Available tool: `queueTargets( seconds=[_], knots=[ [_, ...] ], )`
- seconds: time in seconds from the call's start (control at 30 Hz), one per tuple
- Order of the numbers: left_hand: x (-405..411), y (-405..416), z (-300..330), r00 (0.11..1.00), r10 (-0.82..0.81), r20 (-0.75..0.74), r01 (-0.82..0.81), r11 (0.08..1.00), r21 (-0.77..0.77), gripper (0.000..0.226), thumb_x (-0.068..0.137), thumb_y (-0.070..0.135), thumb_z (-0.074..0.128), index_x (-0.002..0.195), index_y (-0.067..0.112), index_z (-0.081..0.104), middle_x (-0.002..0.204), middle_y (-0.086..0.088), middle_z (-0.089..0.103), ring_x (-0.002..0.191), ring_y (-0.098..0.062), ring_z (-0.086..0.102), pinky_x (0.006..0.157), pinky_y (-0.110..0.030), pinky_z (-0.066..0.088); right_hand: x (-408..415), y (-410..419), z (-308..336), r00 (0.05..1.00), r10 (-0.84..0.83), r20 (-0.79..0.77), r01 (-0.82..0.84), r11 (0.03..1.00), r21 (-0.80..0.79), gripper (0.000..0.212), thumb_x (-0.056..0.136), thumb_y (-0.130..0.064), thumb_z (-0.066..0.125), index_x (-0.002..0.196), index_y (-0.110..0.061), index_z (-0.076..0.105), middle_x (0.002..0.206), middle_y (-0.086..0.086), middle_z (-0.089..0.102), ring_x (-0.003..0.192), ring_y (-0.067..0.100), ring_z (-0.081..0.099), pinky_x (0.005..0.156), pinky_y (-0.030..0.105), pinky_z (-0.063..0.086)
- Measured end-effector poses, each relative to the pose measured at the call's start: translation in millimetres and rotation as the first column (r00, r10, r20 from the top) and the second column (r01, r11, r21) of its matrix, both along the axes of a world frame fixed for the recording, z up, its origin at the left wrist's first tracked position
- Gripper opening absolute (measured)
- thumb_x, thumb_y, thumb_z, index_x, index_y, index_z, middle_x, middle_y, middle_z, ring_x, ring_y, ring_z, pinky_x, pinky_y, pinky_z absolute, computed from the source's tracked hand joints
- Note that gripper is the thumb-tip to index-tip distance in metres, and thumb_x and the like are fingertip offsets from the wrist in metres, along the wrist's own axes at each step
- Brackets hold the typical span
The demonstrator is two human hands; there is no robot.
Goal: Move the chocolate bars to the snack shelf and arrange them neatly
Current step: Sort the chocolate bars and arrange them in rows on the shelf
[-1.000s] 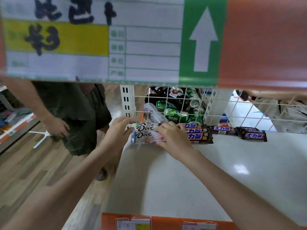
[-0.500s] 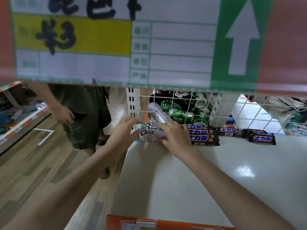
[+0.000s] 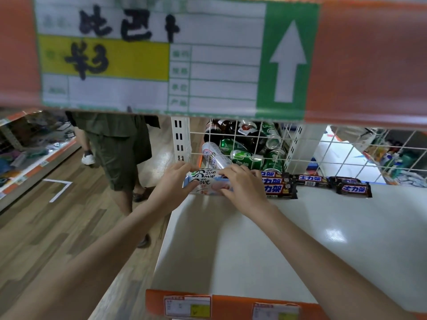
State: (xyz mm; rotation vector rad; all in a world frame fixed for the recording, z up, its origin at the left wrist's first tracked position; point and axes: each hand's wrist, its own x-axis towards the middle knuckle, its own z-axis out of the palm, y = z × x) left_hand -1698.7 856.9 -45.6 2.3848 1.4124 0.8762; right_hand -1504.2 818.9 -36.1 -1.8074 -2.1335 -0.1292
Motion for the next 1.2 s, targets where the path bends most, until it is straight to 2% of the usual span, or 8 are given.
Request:
queueTargets(
  seconds=[0.17,0.3,0.43,0.6,0.67,0.83,1.0,1.2],
  knots=[
    [11.7,-8.8,5.4,0.999,-0.006,-0.031,0.007,0.999,0.037,0.029,0.086,0.027,0.064,0.113,0.020,0.059,0.115,0.000,0.058,0.106,-0.015,0.046,0.078,-0.020,0.026,13.4,-14.6,6.6,0.999,-0.035,0.011,0.035,0.999,0.008,0.044,0.086,-0.038,0.062,0.127,-0.029,0.050,0.130,-0.007,0.051,0.119,0.016,0.044,0.096,0.039,0.032],
    [35.3,-20.3,11.5,0.998,-0.068,-0.004,0.069,0.997,0.035,0.030,0.085,0.022,0.065,0.114,0.013,0.060,0.115,-0.004,0.058,0.106,-0.019,0.050,0.079,-0.020,0.030,36.9,-30.7,11.9,0.995,-0.092,0.034,0.091,0.996,0.023,0.049,0.085,-0.042,0.061,0.130,-0.028,0.046,0.125,-0.006,0.053,0.117,0.017,0.046,0.093,0.038,0.031],
    [71.6,-36.6,15.6,0.993,-0.115,0.016,0.115,0.993,0.032,0.031,0.086,0.017,0.064,0.116,0.009,0.061,0.114,-0.009,0.058,0.107,-0.024,0.049,0.078,-0.016,0.025,68.7,-50.9,16.7,0.991,-0.129,0.045,0.129,0.992,0.010,0.047,0.087,-0.044,0.057,0.129,-0.026,0.045,0.124,-0.007,0.052,0.117,0.017,0.045,0.090,0.037,0.033],
    [124.3,-59.5,18.7,0.987,-0.158,-0.043,0.158,0.987,0.003,0.037,0.085,0.020,0.064,0.120,0.014,0.057,0.121,-0.007,0.055,0.109,-0.024,0.050,0.087,-0.022,0.035,122.1,-83.9,25.2,0.984,-0.177,0.030,0.177,0.984,0.003,0.051,0.087,-0.049,0.056,0.132,-0.026,0.044,0.129,-0.009,0.053,0.120,0.014,0.047,0.097,0.038,0.036],
    [147.8,-70.0,19.7,0.980,-0.182,-0.080,0.182,0.983,-0.010,0.038,0.086,0.026,0.062,0.122,0.016,0.055,0.124,-0.005,0.054,0.112,-0.024,0.051,0.094,-0.033,0.040,144.3,-98.8,28.2,0.978,-0.204,0.040,0.204,0.979,0.001,0.051,0.087,-0.048,0.057,0.132,-0.026,0.045,0.130,-0.009,0.052,0.122,0.014,0.046,0.098,0.038,0.037],
    [206.8,-103.6,22.8,0.966,-0.239,-0.096,0.234,0.970,-0.060,0.042,0.087,0.034,0.060,0.125,0.019,0.052,0.126,-0.002,0.052,0.112,-0.020,0.052,0.094,-0.041,0.044,196.5,-136.6,29.9,0.972,-0.231,0.040,0.231,0.973,0.000,0.047,0.087,-0.048,0.057,0.130,-0.031,0.046,0.128,-0.011,0.053,0.122,0.011,0.047,0.097,0.035,0.037],
    [254.1,-141.7,24.6,0.962,-0.267,-0.055,0.264,0.963,-0.045,0.039,0.088,0.032,0.059,0.124,0.019,0.052,0.125,0.001,0.053,0.113,-0.016,0.051,0.095,-0.035,0.043,240.0,-171.9,30.7,0.966,-0.247,0.077,0.248,0.969,-0.004,0.046,0.089,-0.049,0.053,0.130,-0.030,0.046,0.131,-0.010,0.050,0.123,0.012,0.044,0.094,0.034,0.032],
    [287.3,-192.6,23.2,0.970,-0.237,-0.050,0.234,0.971,-0.049,0.038,0.089,0.032,0.057,0.125,0.023,0.049,0.121,0.005,0.052,0.113,-0.014,0.049,0.096,-0.038,0.041,268.8,-213.2,26.3,0.982,-0.189,0.018,0.190,0.981,-0.044,0.044,0.091,-0.045,0.051,0.131,-0.031,0.044,0.130,-0.010,0.049,0.120,0.012,0.044,0.093,0.034,0.032]
  ],
)
